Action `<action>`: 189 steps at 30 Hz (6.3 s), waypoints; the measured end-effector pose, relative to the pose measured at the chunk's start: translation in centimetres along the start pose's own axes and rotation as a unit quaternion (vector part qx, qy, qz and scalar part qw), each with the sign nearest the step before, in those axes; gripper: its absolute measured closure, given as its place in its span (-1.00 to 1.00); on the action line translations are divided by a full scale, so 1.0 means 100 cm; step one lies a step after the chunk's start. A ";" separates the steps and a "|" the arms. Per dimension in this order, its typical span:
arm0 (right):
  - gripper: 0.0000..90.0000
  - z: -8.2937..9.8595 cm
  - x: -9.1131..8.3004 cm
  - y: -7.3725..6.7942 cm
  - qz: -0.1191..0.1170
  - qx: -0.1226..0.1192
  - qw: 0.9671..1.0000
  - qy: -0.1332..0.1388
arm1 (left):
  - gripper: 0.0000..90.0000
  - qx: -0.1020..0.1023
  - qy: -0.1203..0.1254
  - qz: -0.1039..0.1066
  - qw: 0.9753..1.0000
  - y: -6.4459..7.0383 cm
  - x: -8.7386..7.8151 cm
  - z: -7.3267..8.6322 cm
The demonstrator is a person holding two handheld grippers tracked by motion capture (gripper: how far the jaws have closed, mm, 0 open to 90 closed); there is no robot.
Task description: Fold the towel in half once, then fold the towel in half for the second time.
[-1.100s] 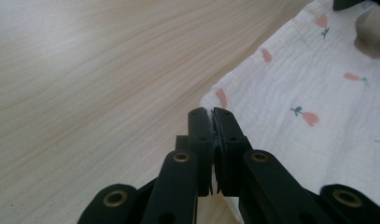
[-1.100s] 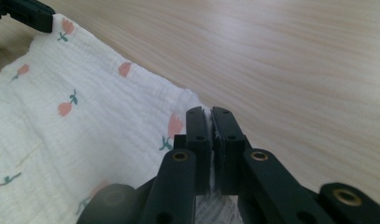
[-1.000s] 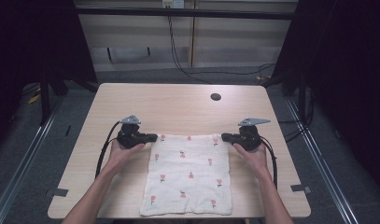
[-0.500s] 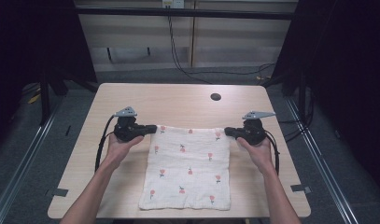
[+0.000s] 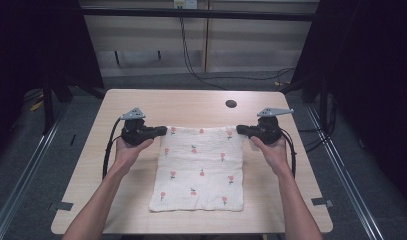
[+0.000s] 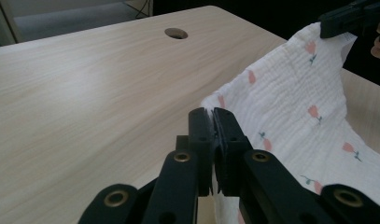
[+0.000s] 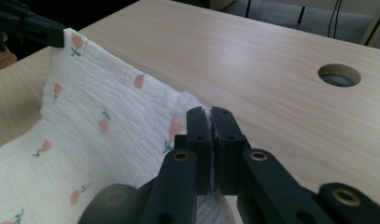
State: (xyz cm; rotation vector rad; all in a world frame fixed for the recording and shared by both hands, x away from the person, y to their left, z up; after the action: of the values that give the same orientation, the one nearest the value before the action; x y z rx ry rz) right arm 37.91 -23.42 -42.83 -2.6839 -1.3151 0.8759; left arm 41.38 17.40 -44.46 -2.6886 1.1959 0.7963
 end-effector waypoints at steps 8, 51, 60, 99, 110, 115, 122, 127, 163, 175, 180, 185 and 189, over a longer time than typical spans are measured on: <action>0.93 0.021 -0.005 -0.015 -0.012 0.009 1.000 -0.021 | 0.93 -0.003 0.009 -0.002 1.000 0.000 -0.014 0.012; 0.92 0.076 -0.047 -0.076 -0.050 -0.005 0.998 -0.041 | 0.93 0.065 -0.039 0.055 0.996 0.061 -0.069 0.049; 0.90 0.095 -0.040 -0.082 -0.067 0.006 0.996 -0.063 | 0.92 0.067 -0.070 0.055 0.994 0.065 -0.069 0.072; 0.22 0.122 -0.037 -0.116 -0.072 0.005 0.990 -0.122 | 0.51 0.064 -0.114 0.077 0.988 0.068 -0.074 0.092; 0.14 0.124 -0.010 -0.121 -0.060 -0.031 0.985 -0.161 | 0.59 0.071 -0.142 0.083 0.984 0.064 -0.044 0.094; 0.06 0.130 -0.002 -0.129 -0.048 -0.069 0.982 -0.167 | 0.36 0.076 -0.136 0.055 0.986 0.061 -0.047 0.098; 0.34 0.130 -0.002 -0.131 -0.035 -0.078 0.982 -0.170 | 0.30 0.095 -0.153 0.051 0.982 0.064 -0.043 0.103; 0.69 0.130 -0.005 -0.128 -0.039 -0.067 0.983 -0.166 | 0.65 0.106 -0.147 0.052 0.982 0.072 -0.041 0.104; 0.24 0.115 -0.004 -0.161 -0.093 -0.051 0.986 -0.125 | 0.34 0.064 -0.115 0.048 0.990 0.072 -0.041 0.077; 0.34 0.081 0.043 -0.196 -0.155 -0.082 0.975 -0.138 | 0.23 0.048 -0.122 0.031 0.991 0.058 -0.028 0.069; 0.37 0.076 0.075 -0.212 -0.180 -0.093 0.967 -0.156 | 0.16 0.039 -0.119 0.027 0.992 0.055 -0.033 0.074; 0.38 0.070 0.103 -0.224 -0.204 -0.108 0.958 -0.169 | 0.15 0.031 -0.121 0.023 0.992 0.049 -0.033 0.075; 0.38 0.067 0.117 -0.225 -0.211 -0.113 0.953 -0.183 | 0.15 0.033 -0.122 0.020 0.992 0.050 -0.032 0.075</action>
State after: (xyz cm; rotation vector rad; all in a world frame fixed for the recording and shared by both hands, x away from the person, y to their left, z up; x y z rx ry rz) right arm 24.05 -1.76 -48.09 -2.2961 -2.0828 1.2632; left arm 32.84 18.26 -48.74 -2.4360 1.1982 1.0362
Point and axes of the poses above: each handheld gripper's, and its own axes: x roughly forward along the jaws, z roughly out of its underside, y roughly to its right, the point moved 1 cm from there along x, roughly forward along the jaws, and after that the axes turned 10 degrees about -z, right-handed, at the moved point
